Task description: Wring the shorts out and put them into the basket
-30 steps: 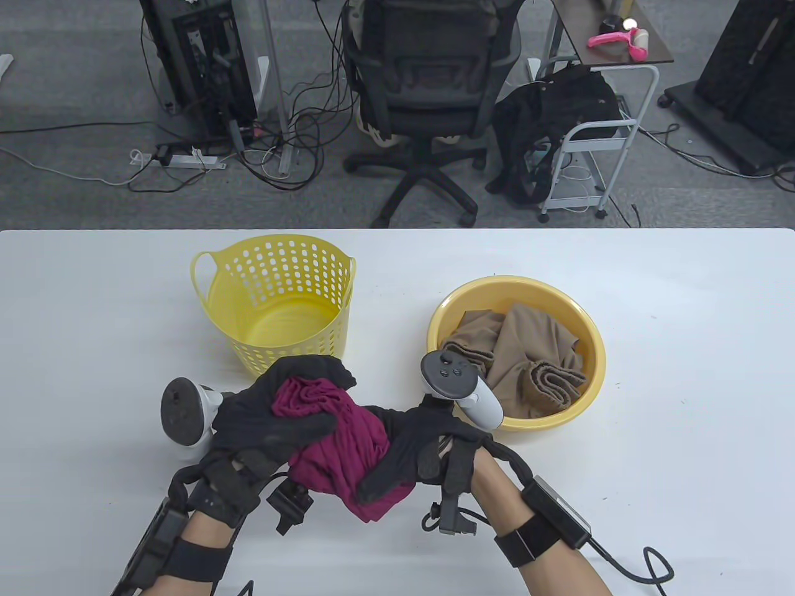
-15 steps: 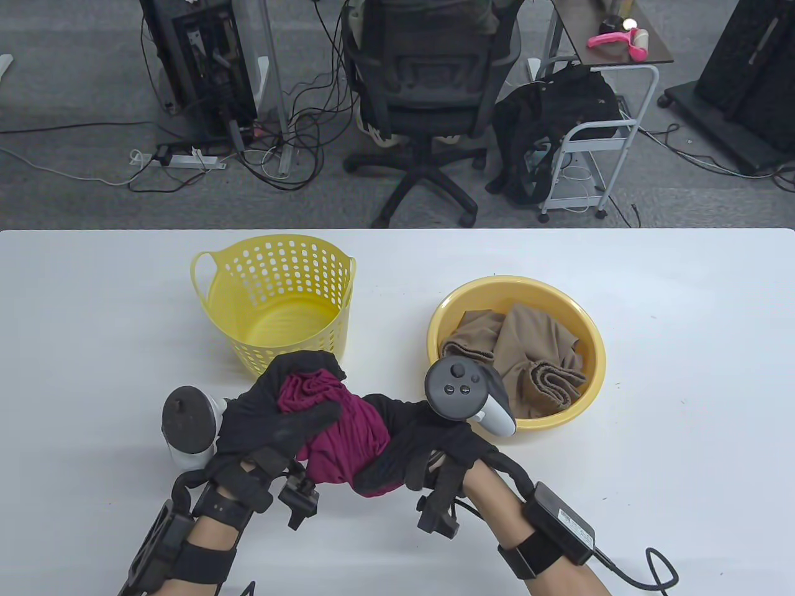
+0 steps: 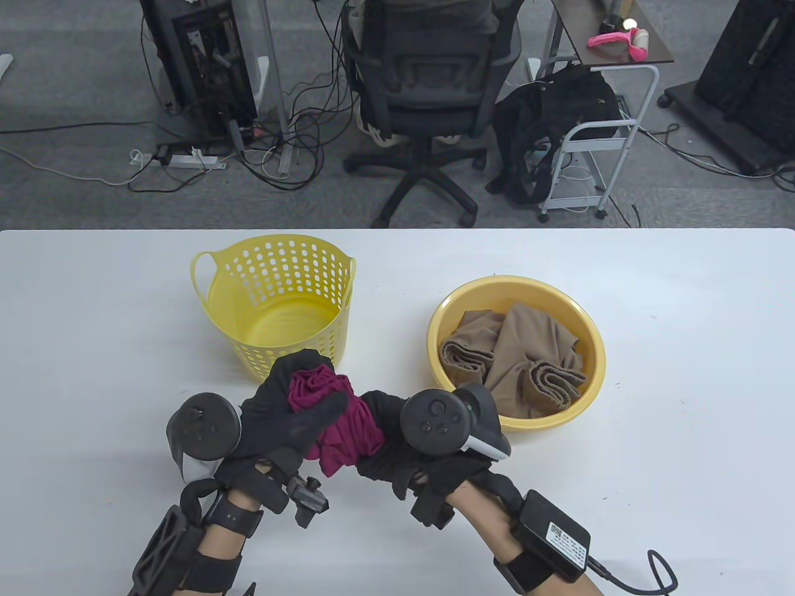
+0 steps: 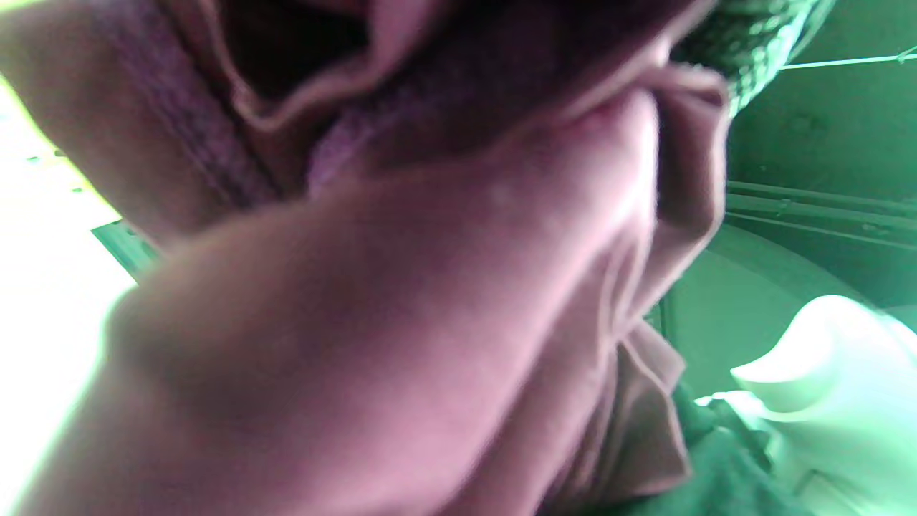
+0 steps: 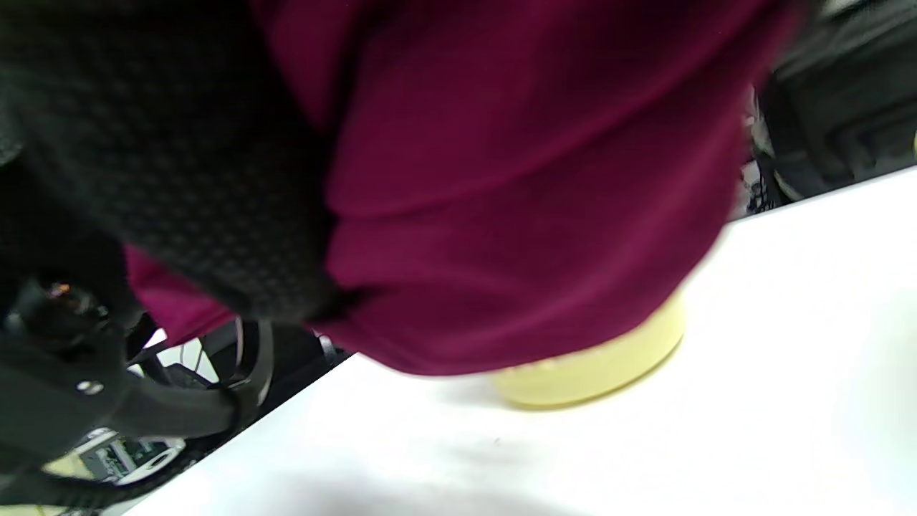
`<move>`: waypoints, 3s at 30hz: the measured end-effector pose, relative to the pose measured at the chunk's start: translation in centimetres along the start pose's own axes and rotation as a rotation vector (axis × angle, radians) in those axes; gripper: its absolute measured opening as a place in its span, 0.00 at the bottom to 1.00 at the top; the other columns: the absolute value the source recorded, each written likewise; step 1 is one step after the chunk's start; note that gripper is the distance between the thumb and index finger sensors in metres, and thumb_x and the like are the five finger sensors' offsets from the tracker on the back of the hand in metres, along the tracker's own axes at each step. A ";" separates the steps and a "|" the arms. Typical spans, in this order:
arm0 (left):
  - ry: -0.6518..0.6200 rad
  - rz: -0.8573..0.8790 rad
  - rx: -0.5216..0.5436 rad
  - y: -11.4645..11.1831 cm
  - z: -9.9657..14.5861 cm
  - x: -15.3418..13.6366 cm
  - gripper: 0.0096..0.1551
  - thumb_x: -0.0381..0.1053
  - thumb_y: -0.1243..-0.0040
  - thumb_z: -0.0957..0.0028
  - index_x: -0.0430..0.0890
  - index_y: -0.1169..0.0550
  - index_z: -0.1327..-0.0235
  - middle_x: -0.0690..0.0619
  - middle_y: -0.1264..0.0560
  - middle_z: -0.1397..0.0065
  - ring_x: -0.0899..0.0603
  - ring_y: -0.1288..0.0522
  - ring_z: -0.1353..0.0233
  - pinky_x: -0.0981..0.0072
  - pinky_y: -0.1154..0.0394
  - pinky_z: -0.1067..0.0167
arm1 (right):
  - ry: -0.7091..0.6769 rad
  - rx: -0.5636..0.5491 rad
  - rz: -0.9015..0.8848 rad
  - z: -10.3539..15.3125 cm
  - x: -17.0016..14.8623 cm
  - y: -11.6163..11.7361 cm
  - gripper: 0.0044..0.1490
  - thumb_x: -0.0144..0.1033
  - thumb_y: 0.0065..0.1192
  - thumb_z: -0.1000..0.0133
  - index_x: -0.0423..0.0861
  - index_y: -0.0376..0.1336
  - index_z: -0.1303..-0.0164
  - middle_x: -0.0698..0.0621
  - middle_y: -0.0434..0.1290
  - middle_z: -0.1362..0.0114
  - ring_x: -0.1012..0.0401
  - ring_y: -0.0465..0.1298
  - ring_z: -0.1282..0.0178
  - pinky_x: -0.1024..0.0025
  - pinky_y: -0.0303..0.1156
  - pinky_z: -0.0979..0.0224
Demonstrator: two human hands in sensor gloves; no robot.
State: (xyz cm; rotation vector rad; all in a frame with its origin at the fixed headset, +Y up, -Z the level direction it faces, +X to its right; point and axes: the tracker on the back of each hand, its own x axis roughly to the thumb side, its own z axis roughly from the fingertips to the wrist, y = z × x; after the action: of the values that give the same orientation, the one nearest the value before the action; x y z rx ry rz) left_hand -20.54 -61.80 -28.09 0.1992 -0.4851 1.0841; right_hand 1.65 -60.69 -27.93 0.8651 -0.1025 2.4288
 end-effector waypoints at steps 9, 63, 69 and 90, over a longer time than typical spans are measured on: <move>0.103 -0.082 0.014 -0.4 0.1 -0.2 0.38 0.67 0.37 0.37 0.45 0.37 0.29 0.38 0.25 0.33 0.33 0.17 0.42 0.37 0.23 0.44 | -0.063 -0.142 0.335 0.5 1.8 0.0 0.48 0.48 0.90 0.61 0.39 0.64 0.38 0.51 0.78 0.50 0.59 0.80 0.68 0.70 0.77 0.63; 0.425 -0.083 -0.091 -0.7 -0.7 -0.9 0.36 0.68 0.42 0.36 0.36 0.23 0.44 0.36 0.13 0.58 0.41 0.09 0.69 0.48 0.15 0.67 | -0.287 -0.294 0.893 1.6 4.3 1.4 0.43 0.46 0.84 0.54 0.42 0.61 0.37 0.53 0.76 0.48 0.60 0.80 0.64 0.70 0.77 0.60; 0.394 -0.114 -0.076 -0.7 -0.6 -0.5 0.37 0.69 0.43 0.36 0.35 0.24 0.42 0.36 0.14 0.56 0.40 0.10 0.67 0.47 0.15 0.65 | -0.249 -0.282 0.833 1.6 3.9 1.2 0.43 0.46 0.85 0.55 0.42 0.61 0.37 0.52 0.76 0.48 0.60 0.80 0.64 0.69 0.77 0.60; 0.106 -0.175 -0.007 -0.5 0.3 1.3 0.37 0.69 0.45 0.36 0.41 0.34 0.32 0.36 0.22 0.39 0.35 0.14 0.48 0.38 0.21 0.46 | 0.069 0.002 0.095 0.3 -0.7 0.0 0.45 0.43 0.88 0.58 0.39 0.64 0.37 0.49 0.77 0.48 0.55 0.81 0.63 0.65 0.78 0.59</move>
State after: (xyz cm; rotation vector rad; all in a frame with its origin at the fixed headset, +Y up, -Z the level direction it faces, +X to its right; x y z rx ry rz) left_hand -19.65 -61.10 -27.17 0.1736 -0.3695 0.9163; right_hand 2.27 -61.11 -28.08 0.7926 -0.1174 2.5451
